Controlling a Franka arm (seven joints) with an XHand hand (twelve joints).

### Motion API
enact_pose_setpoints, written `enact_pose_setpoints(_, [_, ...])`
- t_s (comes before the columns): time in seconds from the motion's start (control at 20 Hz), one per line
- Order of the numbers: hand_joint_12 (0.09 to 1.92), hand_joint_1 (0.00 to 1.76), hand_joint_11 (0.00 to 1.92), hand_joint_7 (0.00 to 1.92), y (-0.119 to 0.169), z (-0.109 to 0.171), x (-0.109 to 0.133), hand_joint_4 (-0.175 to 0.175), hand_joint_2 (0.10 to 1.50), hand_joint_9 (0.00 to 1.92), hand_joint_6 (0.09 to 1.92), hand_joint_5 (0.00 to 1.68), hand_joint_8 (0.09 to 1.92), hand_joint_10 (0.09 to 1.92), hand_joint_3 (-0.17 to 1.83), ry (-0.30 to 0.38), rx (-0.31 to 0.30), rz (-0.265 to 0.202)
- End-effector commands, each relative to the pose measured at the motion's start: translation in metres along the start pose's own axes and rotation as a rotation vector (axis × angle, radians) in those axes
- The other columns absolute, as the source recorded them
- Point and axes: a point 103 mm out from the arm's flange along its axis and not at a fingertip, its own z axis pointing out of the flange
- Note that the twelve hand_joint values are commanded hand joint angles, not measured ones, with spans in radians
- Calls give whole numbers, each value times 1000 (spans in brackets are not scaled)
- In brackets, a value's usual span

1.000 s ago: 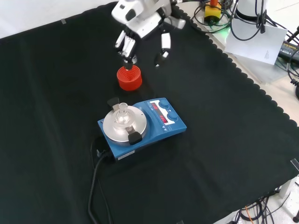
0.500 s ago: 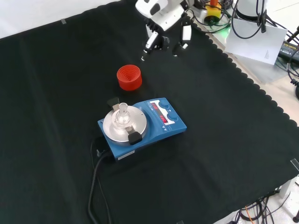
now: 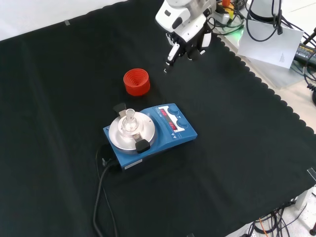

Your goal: Turn on the heater.

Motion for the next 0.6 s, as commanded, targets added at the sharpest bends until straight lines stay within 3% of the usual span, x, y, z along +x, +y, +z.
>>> enact_pose_setpoints(0.05, [1375,1457,1379,1448,3,13,14,-59,592,1634,87,371,1838,1520,1082,-55,158,-29])
enact_pose_setpoints(0.6, [1424,1471,1393,1474,18,43,28,-38,546,1654,87,245,1878,1563,1195,-98,388,-41])
